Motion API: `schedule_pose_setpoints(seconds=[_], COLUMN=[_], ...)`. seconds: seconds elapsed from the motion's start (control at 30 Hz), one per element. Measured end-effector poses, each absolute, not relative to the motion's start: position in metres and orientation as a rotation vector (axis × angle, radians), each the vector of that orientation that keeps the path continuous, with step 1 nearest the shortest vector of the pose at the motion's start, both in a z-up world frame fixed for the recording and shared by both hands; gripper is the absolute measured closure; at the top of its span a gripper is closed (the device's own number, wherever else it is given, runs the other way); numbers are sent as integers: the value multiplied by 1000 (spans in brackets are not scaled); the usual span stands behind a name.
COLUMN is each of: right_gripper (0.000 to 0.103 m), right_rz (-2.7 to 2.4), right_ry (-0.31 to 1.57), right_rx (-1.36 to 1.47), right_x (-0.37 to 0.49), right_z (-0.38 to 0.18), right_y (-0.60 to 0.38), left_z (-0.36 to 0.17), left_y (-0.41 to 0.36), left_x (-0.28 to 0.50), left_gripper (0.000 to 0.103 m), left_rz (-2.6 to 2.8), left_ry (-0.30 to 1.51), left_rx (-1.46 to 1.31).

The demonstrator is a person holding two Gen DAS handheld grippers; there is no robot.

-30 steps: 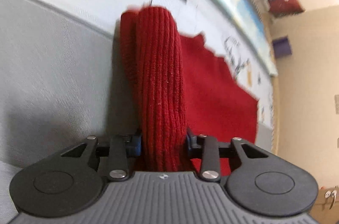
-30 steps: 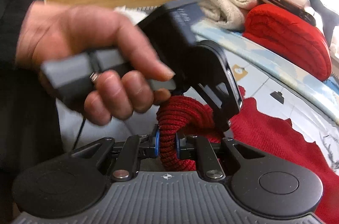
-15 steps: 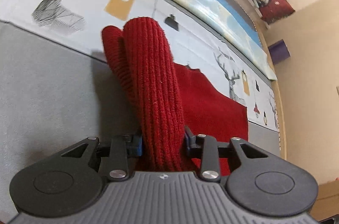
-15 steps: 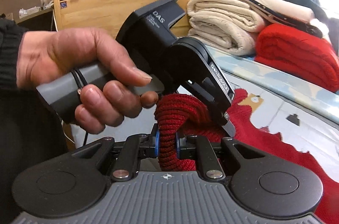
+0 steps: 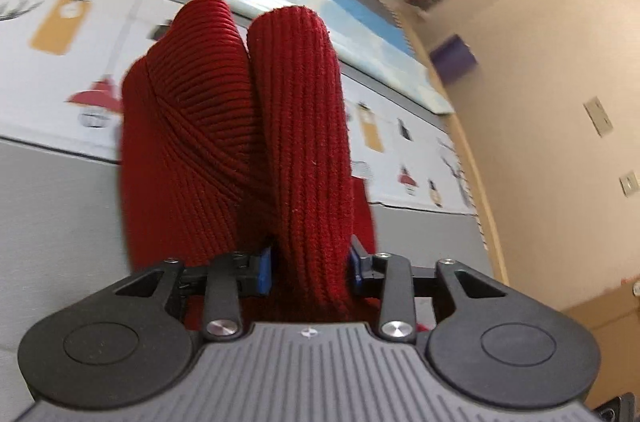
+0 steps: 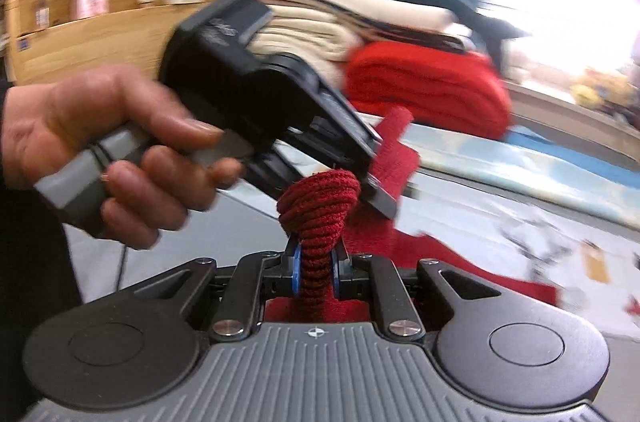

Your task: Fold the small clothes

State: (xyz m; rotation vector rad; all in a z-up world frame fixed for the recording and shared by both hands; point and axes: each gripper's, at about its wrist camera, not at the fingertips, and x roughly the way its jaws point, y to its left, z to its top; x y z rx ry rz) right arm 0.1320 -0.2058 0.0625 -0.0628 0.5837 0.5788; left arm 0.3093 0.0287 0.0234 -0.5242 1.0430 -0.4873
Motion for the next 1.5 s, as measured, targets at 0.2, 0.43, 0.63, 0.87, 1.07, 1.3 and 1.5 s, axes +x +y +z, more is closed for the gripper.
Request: schedule_pose_setpoints(seconds=[0.2, 0.43, 0.63, 0.87, 1.07, 1.3, 1.5], right_gripper=[90, 90, 79, 42, 42, 86, 87], right_rz=[315, 52, 77, 42, 87, 252, 286], right_ry=[796, 1022, 1036, 1005, 1029, 886, 679], right_rx=[1, 224, 398, 639, 650, 360, 295], right_x=[141, 159, 168, 183, 199, 199, 177], right_z=[32, -19, -26, -41, -56, -6, 58], right_y=[-252, -306, -309, -336, -330, -300, -318], left_z=[19, 12, 9, 10, 12, 15, 16], left_y=[3, 12, 25, 36, 43, 45, 46], left_x=[311, 311, 315, 311, 306, 302, 300], left_gripper=[45, 45, 45, 45, 45, 45, 45], left_rz=[-544, -473, -448, -430, -418, -414, -425], left_ry=[1065, 1086, 1114, 1124, 1132, 1131, 1132], left_rx=[-510, -471, -433, -407, -405, -381, -359])
